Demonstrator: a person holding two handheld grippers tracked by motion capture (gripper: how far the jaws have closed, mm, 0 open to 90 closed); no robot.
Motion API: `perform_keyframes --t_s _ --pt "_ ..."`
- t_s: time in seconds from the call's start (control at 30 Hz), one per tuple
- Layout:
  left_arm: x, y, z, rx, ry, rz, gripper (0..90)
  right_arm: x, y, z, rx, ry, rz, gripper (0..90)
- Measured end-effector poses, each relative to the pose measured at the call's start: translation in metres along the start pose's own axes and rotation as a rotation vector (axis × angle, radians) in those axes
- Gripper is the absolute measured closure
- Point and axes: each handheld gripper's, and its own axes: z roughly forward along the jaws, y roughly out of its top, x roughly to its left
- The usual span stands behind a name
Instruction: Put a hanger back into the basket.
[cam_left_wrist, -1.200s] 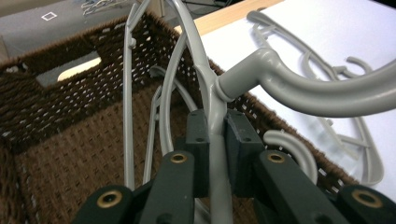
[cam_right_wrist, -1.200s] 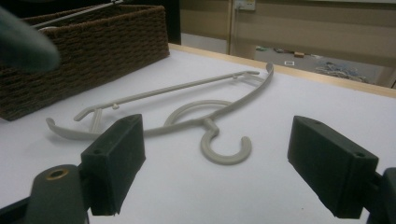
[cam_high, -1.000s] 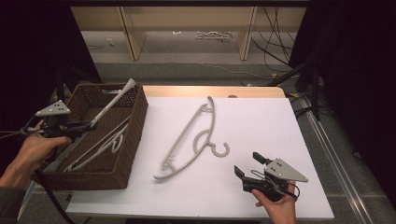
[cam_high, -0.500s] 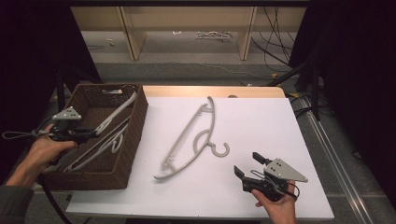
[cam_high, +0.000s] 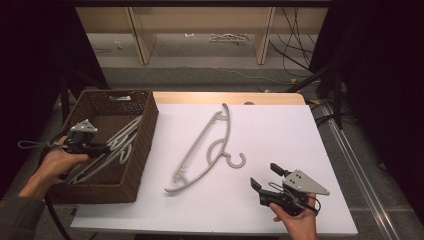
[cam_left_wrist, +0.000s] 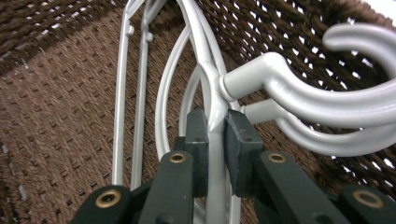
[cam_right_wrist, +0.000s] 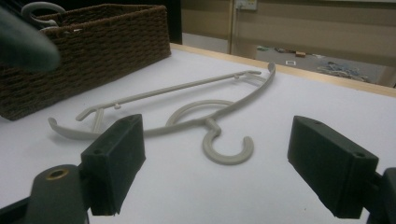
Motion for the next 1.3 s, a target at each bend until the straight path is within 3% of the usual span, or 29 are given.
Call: perform_keyframes --t_s 0.1,0.13,0.17,0.2,0.37,0.4,0.47,0.57,0.6,0.77,0.8,0.83,0.97,1.0,1.3 --pt "0.001 0.0 0.001 0.037 -0.017 0.026 80.5 0.0 0.0 0.0 -0.002 -0.001 -0.008 20.0" --pt "-0.001 -0.002 0.005 0.024 -0.004 0.02 80.4 0.0 0.0 0.0 0.0 0.001 0.0 20.0" --pt "0.001 -0.003 0.004 0.043 0.001 0.037 80.4 0.0 0.0 -0.001 0.013 -0.001 -0.009 20.0" --pt "0.001 -0.004 0.006 0.039 -0.01 0.01 80.3 0.0 0.0 -0.001 0.012 -0.001 -0.01 20.0" --pt "0.005 -0.008 0.0 0.03 -0.011 -0.024 74.0 0.0 0.0 0.0 -0.001 -0.001 -0.006 20.0" --pt "0.004 -0.008 -0.002 0.006 -0.006 -0.058 71.7 0.0 0.0 0.0 -0.002 -0.001 -0.008 20.0" --pt "0.004 -0.007 -0.008 -0.026 0.006 -0.079 64.7 0.0 0.0 -0.001 0.013 -0.001 -0.011 20.0" --pt "0.001 -0.003 -0.018 -0.046 0.006 -0.057 61.3 0.0 0.0 0.001 -0.007 -0.003 -0.009 20.0" --pt "-0.001 -0.001 -0.021 -0.056 0.0 -0.06 58.7 0.0 0.001 -0.001 0.015 0.001 -0.006 20.0" --pt "-0.009 0.008 -0.028 -0.07 0.014 -0.063 43.3 0.0 0.001 -0.001 0.012 -0.002 -0.013 20.0" --pt "-0.014 0.012 -0.032 -0.075 0.042 -0.054 40.6 0.0 0.001 -0.001 0.011 -0.002 -0.014 20.0" --pt "-0.017 0.014 -0.033 -0.098 0.051 -0.071 38.6 0.0 0.001 -0.001 0.01 -0.002 -0.014 20.0" --pt "-0.025 0.02 -0.037 -0.164 0.073 -0.132 34.1 0.0 0.001 -0.001 0.012 -0.002 -0.012 20.0" --pt "-0.026 0.021 -0.038 -0.174 0.079 -0.129 33.7 0.0 0.0 0.001 -0.009 0.001 -0.009 20.0" --pt "-0.037 0.025 -0.05 -0.236 0.088 -0.167 29.3 0.0 0.001 -0.001 0.01 -0.002 -0.014 20.0"
